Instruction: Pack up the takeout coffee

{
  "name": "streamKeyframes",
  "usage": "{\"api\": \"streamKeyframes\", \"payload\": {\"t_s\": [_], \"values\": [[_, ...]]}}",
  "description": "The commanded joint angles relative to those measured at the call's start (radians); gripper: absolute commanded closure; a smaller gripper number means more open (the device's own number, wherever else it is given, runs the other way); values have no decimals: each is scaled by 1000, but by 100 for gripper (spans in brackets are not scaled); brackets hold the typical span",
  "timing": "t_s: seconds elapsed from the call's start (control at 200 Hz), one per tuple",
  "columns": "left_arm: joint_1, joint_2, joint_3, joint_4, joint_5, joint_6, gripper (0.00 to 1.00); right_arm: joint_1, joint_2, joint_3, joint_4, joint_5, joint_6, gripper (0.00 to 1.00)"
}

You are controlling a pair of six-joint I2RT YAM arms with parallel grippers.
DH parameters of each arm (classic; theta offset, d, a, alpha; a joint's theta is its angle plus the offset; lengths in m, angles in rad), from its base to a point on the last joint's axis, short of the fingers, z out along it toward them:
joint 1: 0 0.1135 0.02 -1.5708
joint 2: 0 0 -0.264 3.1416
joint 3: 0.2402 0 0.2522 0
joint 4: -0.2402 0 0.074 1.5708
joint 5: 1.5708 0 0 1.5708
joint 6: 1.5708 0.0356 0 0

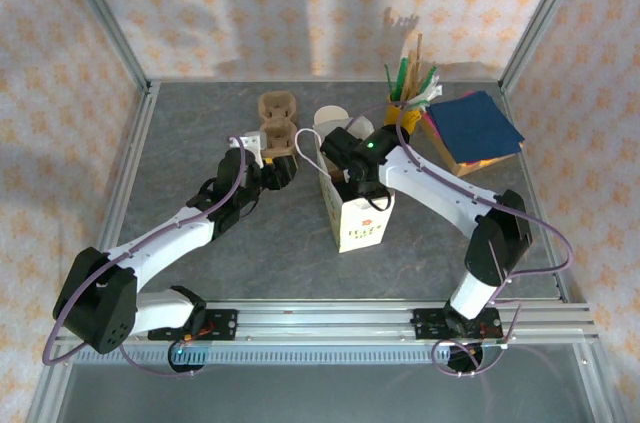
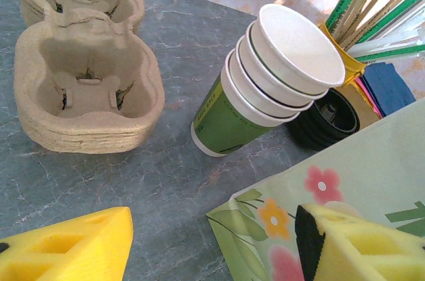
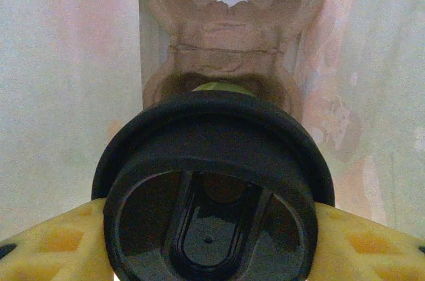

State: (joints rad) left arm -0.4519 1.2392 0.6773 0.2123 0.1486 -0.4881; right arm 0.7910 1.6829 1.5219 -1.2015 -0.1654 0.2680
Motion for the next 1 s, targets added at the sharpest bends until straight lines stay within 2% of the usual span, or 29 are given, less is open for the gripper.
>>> {"api": "streamKeyframes", "payload": {"t_s": [0.0,0.996], "values": [[-7,-9,2,7,-12,13,32,8,-5,4,8,0,3,73],[-6,-19,-10,6,-17,13,32,8,32,24,13,-4,-10,73]]}}
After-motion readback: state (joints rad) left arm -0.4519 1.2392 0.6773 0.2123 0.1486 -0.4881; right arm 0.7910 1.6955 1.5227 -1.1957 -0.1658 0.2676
